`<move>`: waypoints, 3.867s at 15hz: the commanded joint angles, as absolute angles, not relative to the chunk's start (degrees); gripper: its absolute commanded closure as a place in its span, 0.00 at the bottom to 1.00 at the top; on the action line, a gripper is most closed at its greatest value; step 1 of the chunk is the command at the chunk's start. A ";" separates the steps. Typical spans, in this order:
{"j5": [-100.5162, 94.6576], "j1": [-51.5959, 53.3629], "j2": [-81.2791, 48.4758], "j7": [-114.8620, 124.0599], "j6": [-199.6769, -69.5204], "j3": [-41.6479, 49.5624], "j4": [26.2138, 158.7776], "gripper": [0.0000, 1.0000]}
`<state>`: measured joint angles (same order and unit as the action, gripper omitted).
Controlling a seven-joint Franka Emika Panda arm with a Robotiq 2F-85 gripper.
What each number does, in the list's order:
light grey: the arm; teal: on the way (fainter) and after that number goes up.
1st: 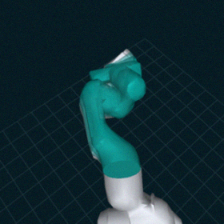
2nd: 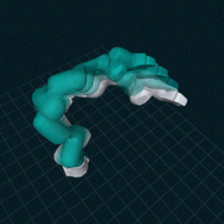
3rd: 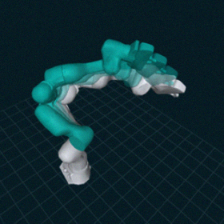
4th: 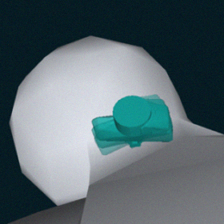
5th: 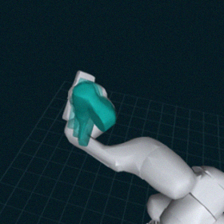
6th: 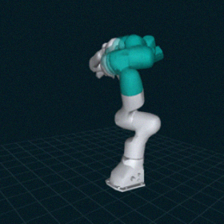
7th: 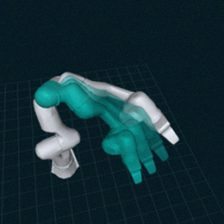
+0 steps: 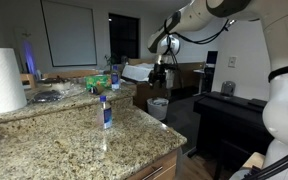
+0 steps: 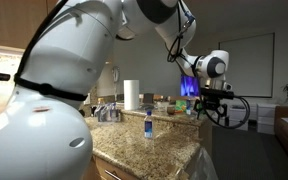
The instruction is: Put the bottles on the counter in the plastic on the side of the counter
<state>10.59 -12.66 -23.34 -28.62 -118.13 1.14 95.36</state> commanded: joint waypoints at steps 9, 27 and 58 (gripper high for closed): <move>15.58 1.87 -26.63 -25.19 -111.92 -10.46 80.96 0.00; 0.48 10.72 -28.20 -6.44 -99.50 -7.21 78.21 0.00; 3.65 11.32 -21.01 0.35 -122.10 -7.72 96.32 0.29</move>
